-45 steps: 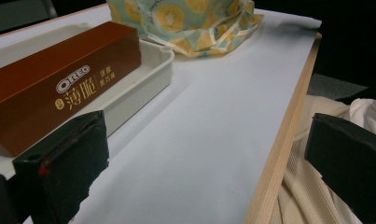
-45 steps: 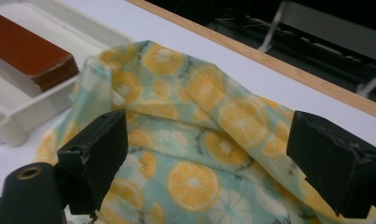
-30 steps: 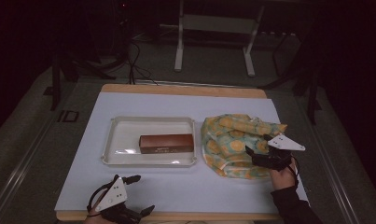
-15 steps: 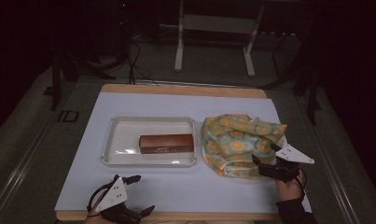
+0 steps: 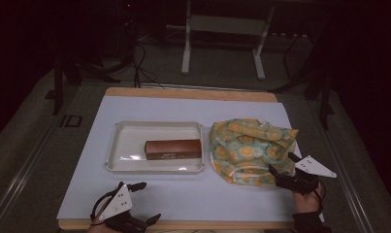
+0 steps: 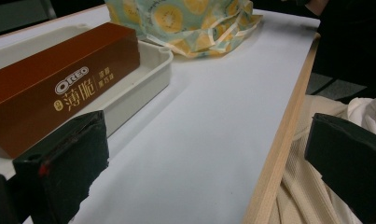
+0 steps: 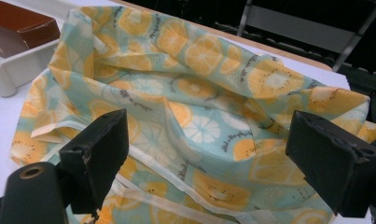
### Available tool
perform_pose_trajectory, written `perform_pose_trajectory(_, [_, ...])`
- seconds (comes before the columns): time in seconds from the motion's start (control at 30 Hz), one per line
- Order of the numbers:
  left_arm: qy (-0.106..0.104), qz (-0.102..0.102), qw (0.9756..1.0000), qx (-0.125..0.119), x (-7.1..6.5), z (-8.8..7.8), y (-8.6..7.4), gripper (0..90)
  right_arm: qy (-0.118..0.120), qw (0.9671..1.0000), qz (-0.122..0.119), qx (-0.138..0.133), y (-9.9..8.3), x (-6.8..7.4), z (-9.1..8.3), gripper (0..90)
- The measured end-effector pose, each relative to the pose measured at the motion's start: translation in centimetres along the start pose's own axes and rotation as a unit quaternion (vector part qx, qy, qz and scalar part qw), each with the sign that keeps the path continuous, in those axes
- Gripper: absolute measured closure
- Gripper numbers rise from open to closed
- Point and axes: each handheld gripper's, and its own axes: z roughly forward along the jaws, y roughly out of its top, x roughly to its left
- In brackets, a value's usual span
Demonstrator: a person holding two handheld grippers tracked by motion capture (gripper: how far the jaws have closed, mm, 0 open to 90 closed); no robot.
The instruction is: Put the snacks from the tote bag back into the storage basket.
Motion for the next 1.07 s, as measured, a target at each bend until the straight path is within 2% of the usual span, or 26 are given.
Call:
perform_pose_trajectory(0.17, [-0.001,0.000,1.0000,0.000,0.01,0.02,-0.01,0.0,0.005,1.0000,-0.003,0.008,-0.12,0.07,0.29,13.3])
perform_pose_trajectory(0.67, [0.000,0.000,1.0000,0.001,0.02,0.02,-0.01,0.0,0.005,1.0000,0.004,0.006,-0.27,-0.06,0.36,13.5])
perform_pose_trajectory(1.07, [-0.001,0.000,1.0000,0.001,0.00,0.04,-0.01,0.0,0.014,0.9998,0.006,0.012,-0.36,-0.07,0.64,13.7])
